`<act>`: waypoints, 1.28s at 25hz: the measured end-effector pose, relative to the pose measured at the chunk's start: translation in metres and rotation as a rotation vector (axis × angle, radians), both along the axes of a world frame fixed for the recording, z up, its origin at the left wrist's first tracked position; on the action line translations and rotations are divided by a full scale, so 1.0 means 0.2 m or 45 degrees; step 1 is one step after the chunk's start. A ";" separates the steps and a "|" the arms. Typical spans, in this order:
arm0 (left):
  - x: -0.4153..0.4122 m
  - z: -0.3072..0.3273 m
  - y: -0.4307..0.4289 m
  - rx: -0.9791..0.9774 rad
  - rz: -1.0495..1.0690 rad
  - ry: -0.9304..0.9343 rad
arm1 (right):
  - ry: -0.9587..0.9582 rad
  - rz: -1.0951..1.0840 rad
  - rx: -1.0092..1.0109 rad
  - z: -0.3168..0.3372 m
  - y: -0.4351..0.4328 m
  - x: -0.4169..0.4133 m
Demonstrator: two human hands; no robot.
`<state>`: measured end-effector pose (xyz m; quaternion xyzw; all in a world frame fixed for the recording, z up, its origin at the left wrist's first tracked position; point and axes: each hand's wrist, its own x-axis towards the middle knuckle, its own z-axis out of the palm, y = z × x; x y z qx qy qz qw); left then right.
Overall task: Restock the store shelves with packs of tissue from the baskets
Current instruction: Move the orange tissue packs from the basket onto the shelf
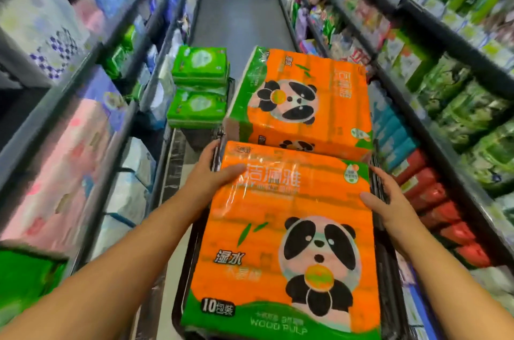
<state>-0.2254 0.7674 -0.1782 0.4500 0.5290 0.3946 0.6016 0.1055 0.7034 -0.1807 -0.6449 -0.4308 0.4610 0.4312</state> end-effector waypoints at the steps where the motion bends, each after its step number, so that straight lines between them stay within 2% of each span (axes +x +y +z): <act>1: 0.04 -0.03 0.20 -0.004 0.024 0.029 | -0.004 0.015 -0.007 -0.03 0.21 0.04; 6: 0.11 -0.17 1.09 -0.034 0.059 0.171 | -0.078 0.102 -0.059 -0.09 1.14 0.19; 9: 0.17 -0.23 1.61 -0.070 0.082 0.101 | -0.083 0.100 -0.059 -0.06 1.70 0.23; 13: 0.24 -0.34 2.31 -0.099 0.054 0.064 | -0.142 0.034 -0.047 -0.21 2.36 0.29; 20: 0.35 -0.80 3.32 -0.162 0.097 0.090 | -0.154 0.017 -0.116 -0.79 3.40 0.43; 24: 0.40 -1.23 3.74 -0.201 0.195 0.163 | -0.196 0.129 -0.192 -1.26 3.92 0.51; 29: 0.42 -1.78 4.18 -0.301 0.313 0.212 | -0.163 0.168 -0.253 -1.75 4.38 0.48; 32: 0.39 -2.12 4.33 -0.312 0.366 0.152 | -0.126 0.246 -0.303 -2.03 4.56 0.43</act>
